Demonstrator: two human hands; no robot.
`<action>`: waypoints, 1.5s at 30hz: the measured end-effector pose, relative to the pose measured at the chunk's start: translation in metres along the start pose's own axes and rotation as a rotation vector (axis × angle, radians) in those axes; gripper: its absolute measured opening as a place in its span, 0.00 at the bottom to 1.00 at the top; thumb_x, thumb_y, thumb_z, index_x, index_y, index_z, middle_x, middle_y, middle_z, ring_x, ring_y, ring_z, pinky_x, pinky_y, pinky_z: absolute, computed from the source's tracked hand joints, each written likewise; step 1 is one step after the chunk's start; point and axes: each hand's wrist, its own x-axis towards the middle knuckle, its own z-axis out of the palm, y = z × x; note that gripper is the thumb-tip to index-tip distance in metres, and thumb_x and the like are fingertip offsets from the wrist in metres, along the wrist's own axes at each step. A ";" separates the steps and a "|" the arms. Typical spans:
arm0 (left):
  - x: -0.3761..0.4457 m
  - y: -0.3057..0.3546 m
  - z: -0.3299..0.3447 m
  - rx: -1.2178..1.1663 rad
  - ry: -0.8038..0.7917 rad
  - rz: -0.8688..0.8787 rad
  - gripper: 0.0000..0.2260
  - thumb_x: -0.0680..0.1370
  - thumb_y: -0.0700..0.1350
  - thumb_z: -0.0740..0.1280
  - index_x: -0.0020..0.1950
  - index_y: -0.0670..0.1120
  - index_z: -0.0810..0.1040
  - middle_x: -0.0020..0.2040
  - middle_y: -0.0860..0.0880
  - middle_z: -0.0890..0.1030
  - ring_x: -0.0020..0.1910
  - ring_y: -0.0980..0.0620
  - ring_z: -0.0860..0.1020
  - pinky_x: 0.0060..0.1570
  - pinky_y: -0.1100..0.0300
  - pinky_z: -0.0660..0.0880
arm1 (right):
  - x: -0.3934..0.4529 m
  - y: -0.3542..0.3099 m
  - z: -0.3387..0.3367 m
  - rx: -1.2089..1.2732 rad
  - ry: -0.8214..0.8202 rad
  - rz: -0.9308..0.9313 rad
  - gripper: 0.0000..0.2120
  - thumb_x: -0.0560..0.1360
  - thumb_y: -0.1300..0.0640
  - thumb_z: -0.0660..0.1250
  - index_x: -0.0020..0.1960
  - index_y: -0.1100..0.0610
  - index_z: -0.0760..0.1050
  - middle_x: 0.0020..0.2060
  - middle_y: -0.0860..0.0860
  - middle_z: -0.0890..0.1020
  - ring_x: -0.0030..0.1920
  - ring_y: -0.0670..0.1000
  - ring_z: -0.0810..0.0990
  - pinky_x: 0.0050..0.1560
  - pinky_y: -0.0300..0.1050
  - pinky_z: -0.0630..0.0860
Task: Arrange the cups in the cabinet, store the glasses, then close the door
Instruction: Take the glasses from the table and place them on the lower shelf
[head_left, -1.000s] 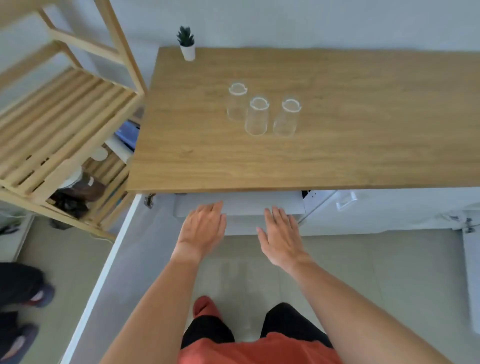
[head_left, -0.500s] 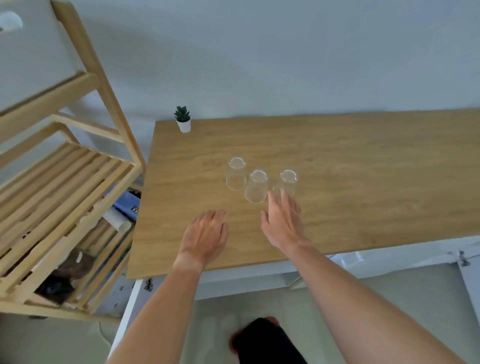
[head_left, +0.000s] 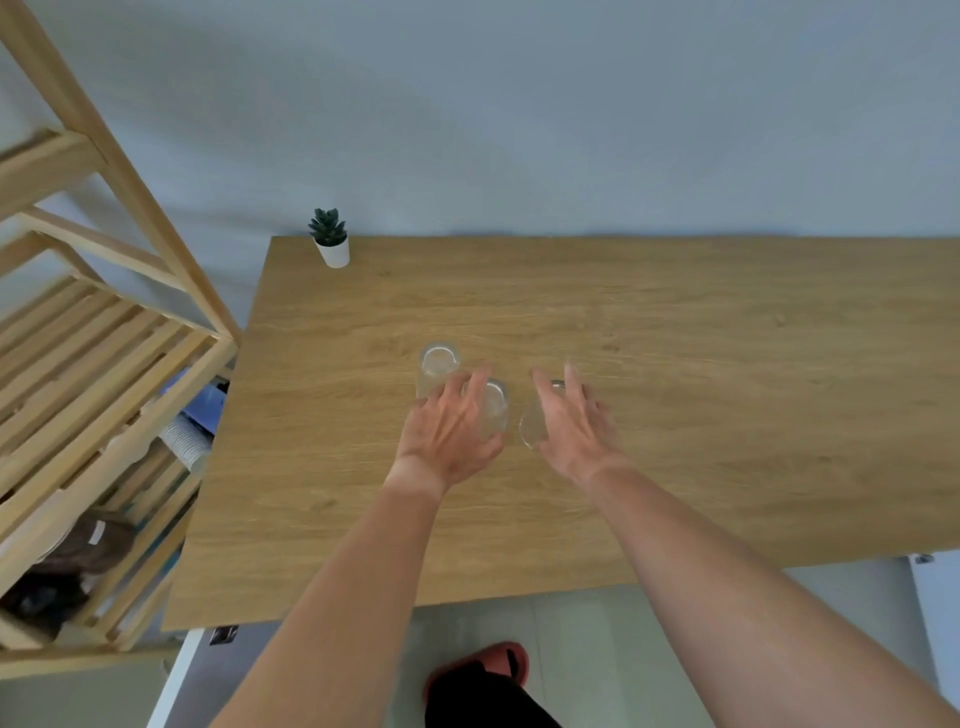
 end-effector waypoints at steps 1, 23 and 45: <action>0.004 0.001 0.003 0.009 -0.015 -0.001 0.33 0.74 0.57 0.65 0.75 0.49 0.56 0.67 0.44 0.72 0.59 0.41 0.78 0.49 0.47 0.80 | 0.003 0.003 0.000 0.018 -0.019 -0.004 0.43 0.69 0.64 0.76 0.74 0.49 0.56 0.74 0.62 0.60 0.66 0.62 0.71 0.64 0.58 0.74; -0.066 -0.012 0.041 -0.520 0.271 -0.266 0.29 0.64 0.51 0.79 0.55 0.45 0.66 0.48 0.47 0.74 0.44 0.50 0.73 0.39 0.69 0.65 | -0.064 0.023 0.025 0.654 0.266 0.351 0.35 0.56 0.40 0.81 0.55 0.53 0.69 0.45 0.47 0.76 0.42 0.49 0.76 0.40 0.42 0.73; -0.296 -0.022 0.114 -0.506 0.083 -0.288 0.30 0.61 0.58 0.73 0.58 0.46 0.73 0.48 0.54 0.79 0.47 0.52 0.77 0.50 0.61 0.68 | -0.273 -0.010 0.163 1.088 0.101 0.475 0.23 0.58 0.50 0.80 0.47 0.46 0.70 0.47 0.48 0.81 0.44 0.39 0.79 0.37 0.29 0.71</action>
